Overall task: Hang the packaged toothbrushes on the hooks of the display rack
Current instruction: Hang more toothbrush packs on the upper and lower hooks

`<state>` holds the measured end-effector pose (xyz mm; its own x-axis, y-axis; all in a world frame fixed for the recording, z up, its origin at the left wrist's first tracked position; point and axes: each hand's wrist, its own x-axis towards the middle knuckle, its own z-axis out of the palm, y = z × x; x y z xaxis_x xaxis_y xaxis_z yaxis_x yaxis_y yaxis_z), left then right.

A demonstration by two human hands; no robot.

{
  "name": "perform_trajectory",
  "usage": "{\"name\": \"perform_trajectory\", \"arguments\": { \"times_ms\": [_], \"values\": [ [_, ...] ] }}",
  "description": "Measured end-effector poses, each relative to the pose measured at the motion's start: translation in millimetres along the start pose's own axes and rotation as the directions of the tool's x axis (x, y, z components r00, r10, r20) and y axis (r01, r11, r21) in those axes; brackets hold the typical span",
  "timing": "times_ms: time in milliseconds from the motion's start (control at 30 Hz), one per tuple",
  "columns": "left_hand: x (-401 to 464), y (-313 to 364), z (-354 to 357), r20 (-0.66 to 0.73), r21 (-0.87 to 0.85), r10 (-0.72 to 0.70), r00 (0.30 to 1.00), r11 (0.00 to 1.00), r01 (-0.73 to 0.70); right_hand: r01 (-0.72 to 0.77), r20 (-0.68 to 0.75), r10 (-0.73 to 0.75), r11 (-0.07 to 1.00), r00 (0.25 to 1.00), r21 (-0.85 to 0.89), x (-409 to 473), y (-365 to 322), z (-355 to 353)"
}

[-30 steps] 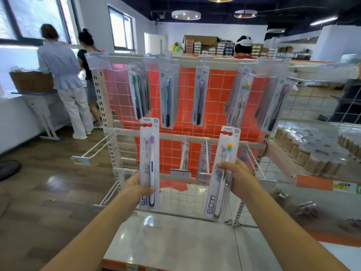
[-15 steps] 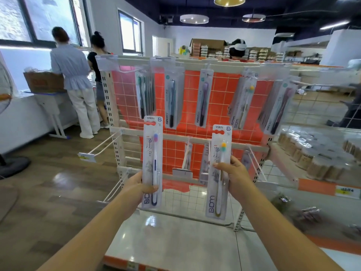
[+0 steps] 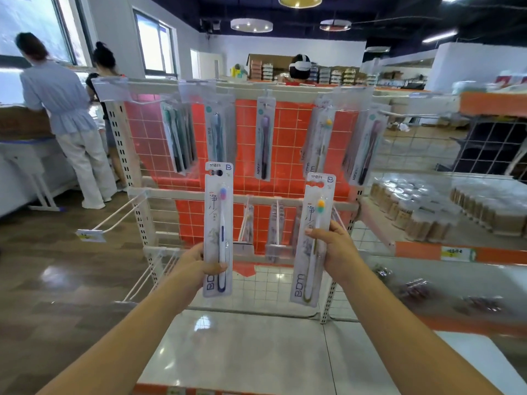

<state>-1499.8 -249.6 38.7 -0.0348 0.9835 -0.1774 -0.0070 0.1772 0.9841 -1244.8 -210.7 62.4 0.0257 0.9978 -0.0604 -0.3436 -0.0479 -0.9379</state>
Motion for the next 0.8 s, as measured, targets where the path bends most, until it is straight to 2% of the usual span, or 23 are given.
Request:
{"name": "perform_trajectory", "arguments": {
  "times_ms": [167,400,533,800],
  "values": [
    [15,-1,30,0.045,-0.034,-0.011,0.999,0.999,0.012,0.040,-0.069,-0.046,0.995,0.997,-0.094,1,-4,-13],
    [48,16,85,0.185,-0.045,0.039,0.982,0.999,-0.031,0.101,-0.144,-0.144,0.957,0.979,-0.273,16,-23,-37],
    [69,25,109,0.203,-0.073,0.046,0.978,0.997,-0.032,0.072,-0.151,-0.131,0.937,0.980,-0.341,35,-33,-46],
    [108,44,129,0.182,-0.118,0.055,0.982,0.992,-0.034,0.112,-0.205,-0.198,0.923,0.958,-0.368,95,-67,-33]
  ]
}}
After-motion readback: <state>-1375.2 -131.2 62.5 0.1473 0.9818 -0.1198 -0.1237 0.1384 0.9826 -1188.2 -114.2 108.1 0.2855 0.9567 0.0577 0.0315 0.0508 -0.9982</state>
